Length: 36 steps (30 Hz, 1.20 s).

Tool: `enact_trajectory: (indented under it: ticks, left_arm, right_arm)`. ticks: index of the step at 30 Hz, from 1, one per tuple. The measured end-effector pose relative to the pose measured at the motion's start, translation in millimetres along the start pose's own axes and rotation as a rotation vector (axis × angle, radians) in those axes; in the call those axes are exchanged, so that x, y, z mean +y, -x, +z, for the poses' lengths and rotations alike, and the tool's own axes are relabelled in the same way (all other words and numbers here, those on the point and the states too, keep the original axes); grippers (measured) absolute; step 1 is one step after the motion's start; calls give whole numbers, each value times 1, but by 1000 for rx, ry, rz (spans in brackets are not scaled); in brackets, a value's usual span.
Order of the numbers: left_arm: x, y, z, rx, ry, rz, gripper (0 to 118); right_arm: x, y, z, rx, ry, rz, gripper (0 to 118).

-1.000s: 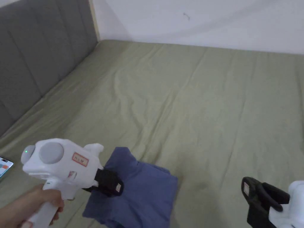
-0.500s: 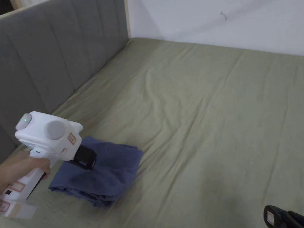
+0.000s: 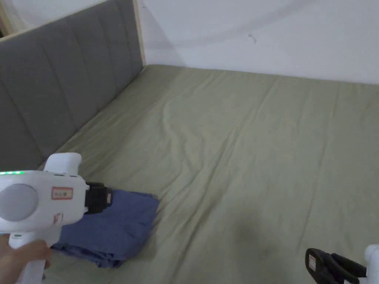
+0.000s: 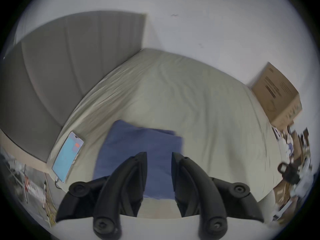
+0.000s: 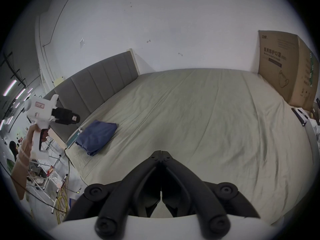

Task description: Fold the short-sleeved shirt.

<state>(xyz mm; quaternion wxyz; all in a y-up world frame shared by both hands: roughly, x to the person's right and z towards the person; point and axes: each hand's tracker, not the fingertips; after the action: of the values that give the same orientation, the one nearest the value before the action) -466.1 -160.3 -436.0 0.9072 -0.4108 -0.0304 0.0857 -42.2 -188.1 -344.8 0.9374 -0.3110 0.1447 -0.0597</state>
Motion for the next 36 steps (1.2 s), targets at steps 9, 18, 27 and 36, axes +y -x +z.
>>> enact_trajectory:
  ticks: [9,18,27,36]
  left_arm:
    - [-39,-148,43,-136,-195,-191,0]
    - [-63,-244,71,-64,-450,-174,0]
    - [-67,-280,102,-101,-543,-213,77]
    - [-67,-283,131,-104,-591,-165,118]
  right_arm:
    - [16,-25,42,-69,-138,31,0]
    - [40,-54,89,-178,-283,64,0]
    - [42,-73,132,-293,-397,77,8]
    - [46,-80,161,-284,-457,23,93]
